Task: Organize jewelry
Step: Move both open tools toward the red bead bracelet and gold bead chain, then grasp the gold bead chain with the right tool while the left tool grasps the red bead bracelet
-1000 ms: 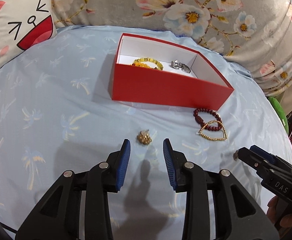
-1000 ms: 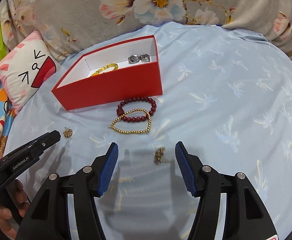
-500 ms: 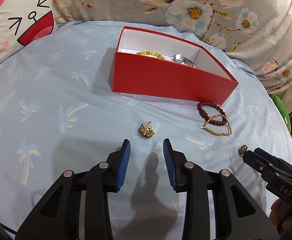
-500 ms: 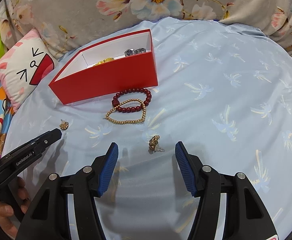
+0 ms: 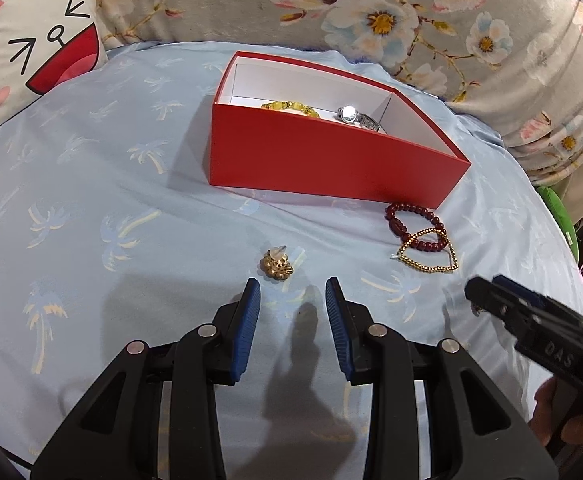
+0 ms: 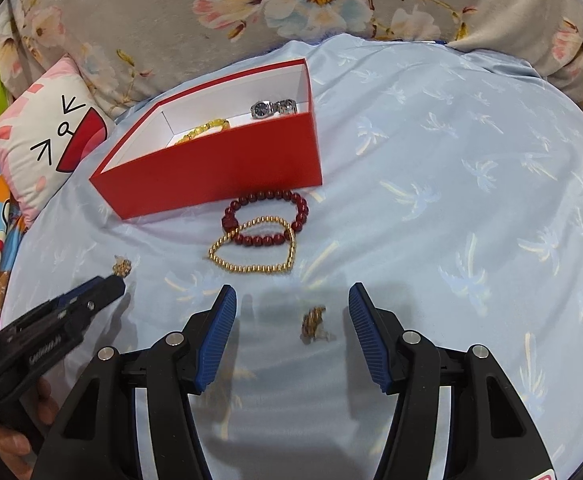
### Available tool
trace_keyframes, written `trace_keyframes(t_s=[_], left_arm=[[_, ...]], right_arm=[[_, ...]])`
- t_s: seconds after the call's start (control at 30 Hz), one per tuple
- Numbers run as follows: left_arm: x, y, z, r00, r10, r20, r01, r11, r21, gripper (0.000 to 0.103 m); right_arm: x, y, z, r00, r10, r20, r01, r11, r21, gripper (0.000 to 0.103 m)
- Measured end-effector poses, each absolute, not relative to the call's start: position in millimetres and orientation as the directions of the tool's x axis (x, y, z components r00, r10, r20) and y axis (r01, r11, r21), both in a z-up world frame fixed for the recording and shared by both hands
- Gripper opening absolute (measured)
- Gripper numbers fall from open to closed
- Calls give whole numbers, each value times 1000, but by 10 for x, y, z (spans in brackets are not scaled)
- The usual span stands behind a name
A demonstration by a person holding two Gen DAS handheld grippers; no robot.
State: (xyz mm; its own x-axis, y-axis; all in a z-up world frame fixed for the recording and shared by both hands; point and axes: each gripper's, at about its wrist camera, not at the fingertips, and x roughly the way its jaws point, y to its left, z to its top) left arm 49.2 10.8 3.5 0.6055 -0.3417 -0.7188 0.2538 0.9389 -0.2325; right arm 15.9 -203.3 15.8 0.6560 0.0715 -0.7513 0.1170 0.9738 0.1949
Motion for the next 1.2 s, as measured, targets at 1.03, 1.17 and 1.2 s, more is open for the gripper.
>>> trace_keyframes(t_s=[1.03,1.17,1.2], left_arm=[[918,-1007,154,555,-423,-716,401,890,-214,41],[1066,-1132,49,554,-384,-738,374,907,-191,40],[1085,-1134,22,552,-379,-743,371,909,-188,40]], right_arm=[[107,-2535,236,666,53,-744,199,949,246,4],[70,-2626,219,666,57,-744,210,943,260,4],[70,-2637,217,666,58,-744,210,942,261,4]])
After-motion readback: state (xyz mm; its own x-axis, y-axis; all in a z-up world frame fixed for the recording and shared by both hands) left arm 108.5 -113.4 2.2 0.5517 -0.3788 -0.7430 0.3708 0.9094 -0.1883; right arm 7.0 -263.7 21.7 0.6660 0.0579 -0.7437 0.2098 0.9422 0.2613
